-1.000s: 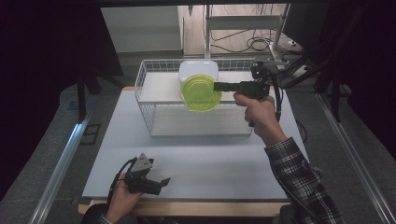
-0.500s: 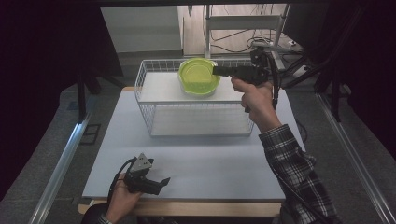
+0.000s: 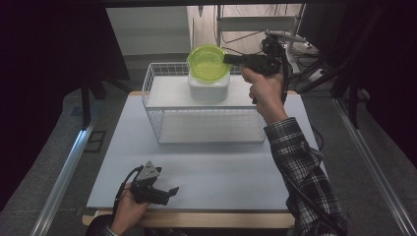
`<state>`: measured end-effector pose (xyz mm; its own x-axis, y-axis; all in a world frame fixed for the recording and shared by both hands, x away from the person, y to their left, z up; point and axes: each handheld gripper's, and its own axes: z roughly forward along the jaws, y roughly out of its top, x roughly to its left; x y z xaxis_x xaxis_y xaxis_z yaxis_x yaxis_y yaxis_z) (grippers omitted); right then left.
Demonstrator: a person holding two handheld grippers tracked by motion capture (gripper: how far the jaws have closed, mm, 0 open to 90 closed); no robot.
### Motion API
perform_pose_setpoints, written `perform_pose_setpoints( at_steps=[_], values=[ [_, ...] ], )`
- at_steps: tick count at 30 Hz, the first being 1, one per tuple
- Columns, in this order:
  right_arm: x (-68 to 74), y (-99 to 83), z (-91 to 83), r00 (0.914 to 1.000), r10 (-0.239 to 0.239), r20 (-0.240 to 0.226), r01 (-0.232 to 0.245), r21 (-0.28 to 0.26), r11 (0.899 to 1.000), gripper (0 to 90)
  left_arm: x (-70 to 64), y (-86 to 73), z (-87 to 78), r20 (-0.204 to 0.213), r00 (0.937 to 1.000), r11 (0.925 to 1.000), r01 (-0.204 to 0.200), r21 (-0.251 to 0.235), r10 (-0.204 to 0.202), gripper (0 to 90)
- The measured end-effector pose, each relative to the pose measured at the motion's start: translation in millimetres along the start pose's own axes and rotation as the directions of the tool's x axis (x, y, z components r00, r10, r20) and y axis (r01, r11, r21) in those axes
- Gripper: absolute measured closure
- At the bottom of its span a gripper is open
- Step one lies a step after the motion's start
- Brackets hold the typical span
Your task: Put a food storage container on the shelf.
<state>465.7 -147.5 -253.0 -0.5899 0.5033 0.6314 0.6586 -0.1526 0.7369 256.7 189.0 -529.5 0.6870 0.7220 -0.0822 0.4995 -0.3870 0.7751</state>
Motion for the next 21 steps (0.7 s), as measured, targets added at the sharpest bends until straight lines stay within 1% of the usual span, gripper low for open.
perform_pose_setpoints(
  at_steps=[5,11,14,18,21],
  values=[
    [0.7,6.9,4.9,0.9993,0.0,0.037,0.0,-0.022,1.0,81.1,-0.1,-0.1,0.2,0.003,1.0,1.0,-0.001,0.003,0.001,2.8],
    [-1.8,8.7,12.3,0.9962,-0.004,0.087,0.007,-0.031,0.999,81.0,0.0,-0.2,0.5,0.005,1.0,1.0,0.001,0.005,-0.001,2.8],
    [-3.2,8.3,15.4,0.9954,0.005,0.095,-0.002,-0.033,0.999,81.0,0.1,-0.3,0.7,0.006,1.0,1.0,0.002,0.007,-0.002,2.8],
    [-3.2,6.8,19.6,0.993,0.004,0.118,0.0,-0.03,1.0,81.0,0.0,-0.4,1.1,0.008,1.0,0.9999,0.002,0.01,-0.002,2.8],
    [-3.7,6.3,22.5,0.9912,0.016,0.131,-0.012,-0.032,0.999,81.0,-0.1,-0.4,1.3,0.008,1.0,0.9999,0.0,0.012,0.0,2.8]
  ],
)
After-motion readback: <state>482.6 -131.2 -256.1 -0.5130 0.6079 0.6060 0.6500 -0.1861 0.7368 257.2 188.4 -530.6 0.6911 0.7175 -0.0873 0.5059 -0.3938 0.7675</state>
